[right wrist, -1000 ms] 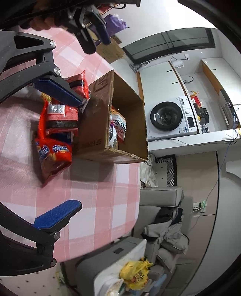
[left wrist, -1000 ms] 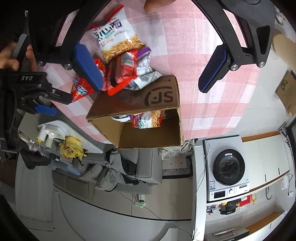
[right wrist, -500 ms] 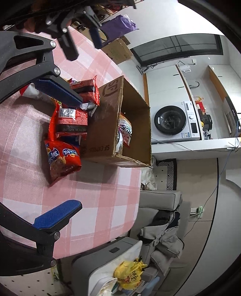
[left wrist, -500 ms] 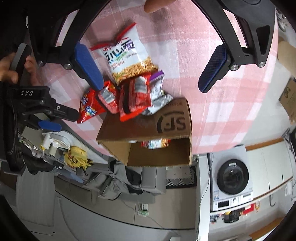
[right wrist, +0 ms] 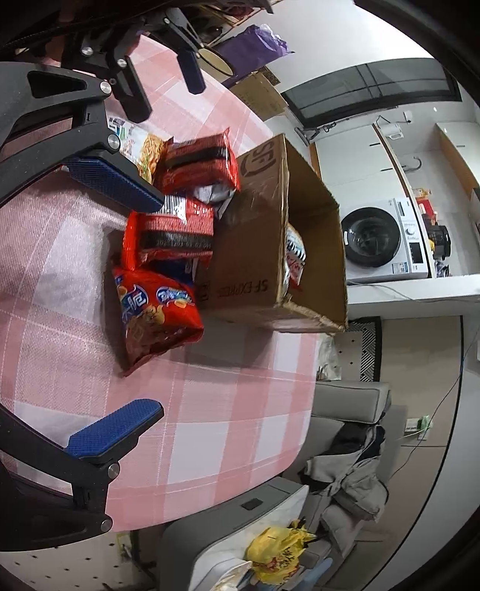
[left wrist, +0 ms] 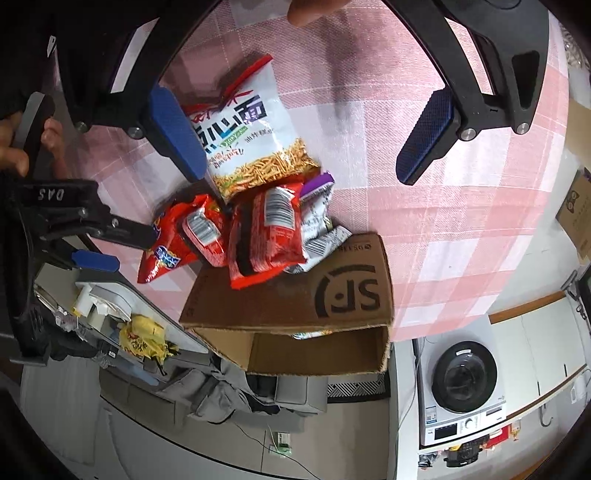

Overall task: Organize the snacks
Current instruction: 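Move both open grippers back toward the remaining red and white snack bags, then grasp the white noodle bag with the left gripper while the right grasps the red blue-logo chip bag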

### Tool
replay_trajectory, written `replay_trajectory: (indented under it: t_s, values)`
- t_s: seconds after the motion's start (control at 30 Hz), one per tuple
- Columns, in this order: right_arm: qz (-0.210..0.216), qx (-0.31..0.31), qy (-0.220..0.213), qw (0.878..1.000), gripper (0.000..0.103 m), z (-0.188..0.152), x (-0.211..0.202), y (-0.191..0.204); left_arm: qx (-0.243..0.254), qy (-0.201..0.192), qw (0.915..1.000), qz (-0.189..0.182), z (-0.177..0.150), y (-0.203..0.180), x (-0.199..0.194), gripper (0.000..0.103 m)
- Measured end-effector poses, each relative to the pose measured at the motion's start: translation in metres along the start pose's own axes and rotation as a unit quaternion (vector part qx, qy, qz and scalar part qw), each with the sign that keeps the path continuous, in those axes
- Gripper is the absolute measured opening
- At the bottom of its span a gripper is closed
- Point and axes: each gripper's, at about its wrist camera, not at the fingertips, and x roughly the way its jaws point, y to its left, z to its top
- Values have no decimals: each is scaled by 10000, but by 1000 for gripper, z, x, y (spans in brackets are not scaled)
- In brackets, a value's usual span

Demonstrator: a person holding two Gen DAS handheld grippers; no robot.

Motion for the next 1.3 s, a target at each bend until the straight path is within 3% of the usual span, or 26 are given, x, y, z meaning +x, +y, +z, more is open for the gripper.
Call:
replay_trajectory:
  t_s: [0.77, 0.9, 1.17, 1.3]
  values:
    - [-25, 527, 298, 9982, 103, -9, 34, -27, 76, 556, 9984, 25, -23, -28, 43, 102]
    - [30, 621, 285, 9977, 103, -10, 35, -30, 7, 612, 9981, 118, -22, -27, 49, 102]
    - [186, 933, 352, 9948, 102, -7, 52, -36, -125, 686, 9976, -34, -21, -19, 59, 102]
    - [217, 906, 416, 9948, 97, -6, 60, -31, -121, 716, 9971, -233, -21, -16, 61, 93]
